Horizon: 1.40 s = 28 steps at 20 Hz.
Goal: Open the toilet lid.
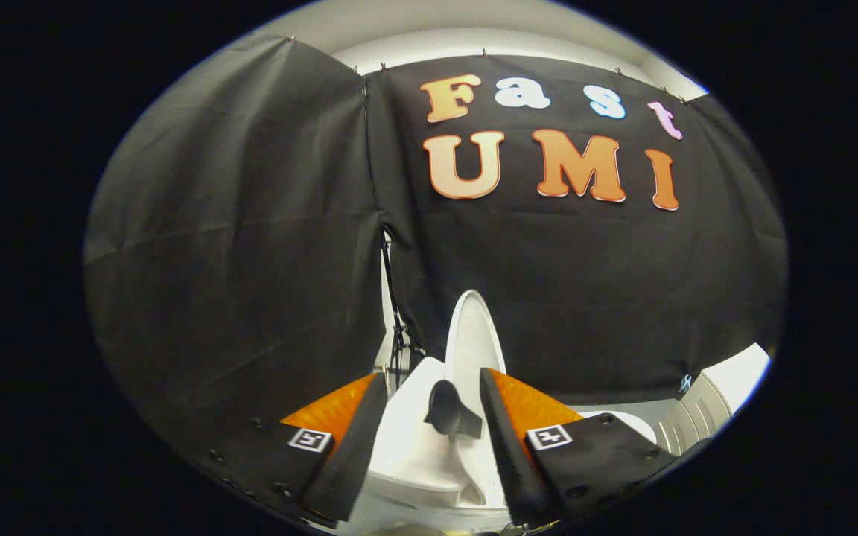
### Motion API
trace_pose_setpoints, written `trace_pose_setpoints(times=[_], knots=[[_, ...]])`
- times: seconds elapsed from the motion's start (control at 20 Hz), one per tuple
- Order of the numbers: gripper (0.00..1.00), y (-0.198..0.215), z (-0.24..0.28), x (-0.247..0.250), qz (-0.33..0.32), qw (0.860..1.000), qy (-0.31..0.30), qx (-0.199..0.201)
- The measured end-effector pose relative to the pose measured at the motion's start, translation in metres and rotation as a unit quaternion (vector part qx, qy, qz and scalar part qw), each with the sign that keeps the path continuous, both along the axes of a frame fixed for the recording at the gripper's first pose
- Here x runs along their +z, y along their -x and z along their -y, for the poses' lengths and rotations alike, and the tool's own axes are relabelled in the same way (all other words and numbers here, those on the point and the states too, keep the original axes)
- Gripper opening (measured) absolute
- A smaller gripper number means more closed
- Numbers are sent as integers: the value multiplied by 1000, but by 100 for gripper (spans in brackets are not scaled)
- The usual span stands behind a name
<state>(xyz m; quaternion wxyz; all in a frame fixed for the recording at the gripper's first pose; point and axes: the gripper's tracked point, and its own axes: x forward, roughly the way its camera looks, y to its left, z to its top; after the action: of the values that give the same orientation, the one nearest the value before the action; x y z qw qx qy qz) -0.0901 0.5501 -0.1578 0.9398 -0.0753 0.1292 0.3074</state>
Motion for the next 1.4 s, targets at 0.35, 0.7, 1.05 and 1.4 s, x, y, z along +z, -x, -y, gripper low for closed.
trace_pose_setpoints(times=[0.35, 0.7, 1.05, 1.4], knots=[[100, -16, 54, 26, 12, 999, -37, -24], [100, -34, 110, 33, 9, 998, -49, -48], [100, -75, 225, 80, 57, 991, -22, -116], [100, -96, 353, 114, 84, 974, -9, -208]])
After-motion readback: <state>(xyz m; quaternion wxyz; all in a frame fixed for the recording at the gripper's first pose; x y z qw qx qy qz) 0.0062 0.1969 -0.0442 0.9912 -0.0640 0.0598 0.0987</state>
